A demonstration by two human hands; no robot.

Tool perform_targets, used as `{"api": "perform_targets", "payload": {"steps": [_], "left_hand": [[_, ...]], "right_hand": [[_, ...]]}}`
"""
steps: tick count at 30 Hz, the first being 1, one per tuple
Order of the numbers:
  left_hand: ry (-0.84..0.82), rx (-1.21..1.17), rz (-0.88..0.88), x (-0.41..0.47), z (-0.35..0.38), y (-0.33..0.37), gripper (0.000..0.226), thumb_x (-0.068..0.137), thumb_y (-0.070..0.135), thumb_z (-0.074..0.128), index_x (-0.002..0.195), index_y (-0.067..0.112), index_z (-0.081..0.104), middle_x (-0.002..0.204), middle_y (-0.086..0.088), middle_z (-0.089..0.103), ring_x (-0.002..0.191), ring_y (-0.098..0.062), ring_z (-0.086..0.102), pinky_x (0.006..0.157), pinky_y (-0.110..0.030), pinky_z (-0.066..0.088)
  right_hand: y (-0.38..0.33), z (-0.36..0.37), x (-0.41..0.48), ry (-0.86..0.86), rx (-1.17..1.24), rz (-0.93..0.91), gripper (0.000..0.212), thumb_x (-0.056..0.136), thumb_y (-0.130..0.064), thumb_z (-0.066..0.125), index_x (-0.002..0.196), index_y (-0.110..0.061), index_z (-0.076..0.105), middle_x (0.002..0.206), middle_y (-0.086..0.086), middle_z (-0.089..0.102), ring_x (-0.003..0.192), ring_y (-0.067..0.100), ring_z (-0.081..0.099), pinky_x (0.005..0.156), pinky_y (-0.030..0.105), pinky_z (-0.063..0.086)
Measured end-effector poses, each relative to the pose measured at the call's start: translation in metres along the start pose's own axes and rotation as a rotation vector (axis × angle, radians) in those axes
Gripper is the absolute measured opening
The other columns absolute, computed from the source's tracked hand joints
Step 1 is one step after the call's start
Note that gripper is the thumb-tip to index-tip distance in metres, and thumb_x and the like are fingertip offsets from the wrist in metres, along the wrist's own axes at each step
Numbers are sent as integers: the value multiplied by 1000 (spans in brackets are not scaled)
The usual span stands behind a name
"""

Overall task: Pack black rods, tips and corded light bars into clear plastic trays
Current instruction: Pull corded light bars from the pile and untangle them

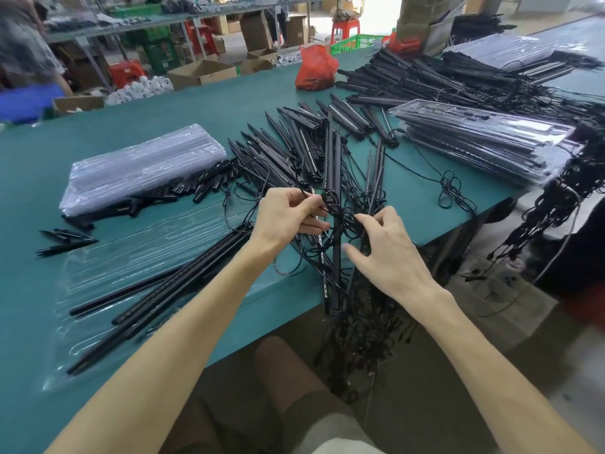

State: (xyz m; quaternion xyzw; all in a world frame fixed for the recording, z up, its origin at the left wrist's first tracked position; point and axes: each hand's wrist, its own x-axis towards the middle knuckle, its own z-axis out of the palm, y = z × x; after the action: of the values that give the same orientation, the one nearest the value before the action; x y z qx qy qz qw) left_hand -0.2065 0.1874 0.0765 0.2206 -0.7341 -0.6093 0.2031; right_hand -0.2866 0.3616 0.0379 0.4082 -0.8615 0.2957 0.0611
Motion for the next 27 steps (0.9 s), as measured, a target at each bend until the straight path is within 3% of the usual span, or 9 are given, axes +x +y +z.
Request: {"api": "perform_targets", "payload": {"steps": [8,14,18,21,24,27], "left_hand": [[-140,-82,-43,-7,-5,-2,29,103,11,55,104,-17,61,97,-29,72,83,-35,75,70,-32,63],[-152,-92,-49,-8,-2,-5,29,103,11,55,106,-17,60,101,-26,73,89,-33,75,76,-34,63],[-110,-80,-47,-6,4,-7,24,104,5,51,110,-17,56,110,-24,71,92,-28,75,78,-31,62],[-79,-67,-35,-5,6,-8,24,104,4,51,111,-18,56,111,-22,72,95,-26,75,83,-34,62],[-74,-60,12,-6,7,-6,22,101,6,55,109,-15,60,108,-18,74,95,-25,75,82,-34,62],[-79,-57,70,-7,10,-3,15,101,5,56,100,-9,61,102,-12,75,92,-24,75,79,-36,63]], "right_hand": [[0,4,2,181,150,105,30,103,-29,54,122,-9,67,96,2,50,79,22,58,77,43,53],[-3,-5,13,216,126,131,36,104,-39,51,98,-9,71,86,3,59,76,22,58,71,35,45],[-4,-13,15,140,200,103,23,98,-33,63,103,-13,75,86,1,61,77,15,56,73,26,44],[0,-17,11,11,362,130,21,91,-34,72,109,-23,71,75,-3,63,64,7,57,67,17,46],[5,-18,7,-109,379,139,24,90,-44,71,109,-32,66,70,-1,65,58,8,60,63,23,51],[5,-19,10,-59,304,109,21,97,-49,57,102,-31,67,65,-3,65,58,9,61,61,33,54]]}}
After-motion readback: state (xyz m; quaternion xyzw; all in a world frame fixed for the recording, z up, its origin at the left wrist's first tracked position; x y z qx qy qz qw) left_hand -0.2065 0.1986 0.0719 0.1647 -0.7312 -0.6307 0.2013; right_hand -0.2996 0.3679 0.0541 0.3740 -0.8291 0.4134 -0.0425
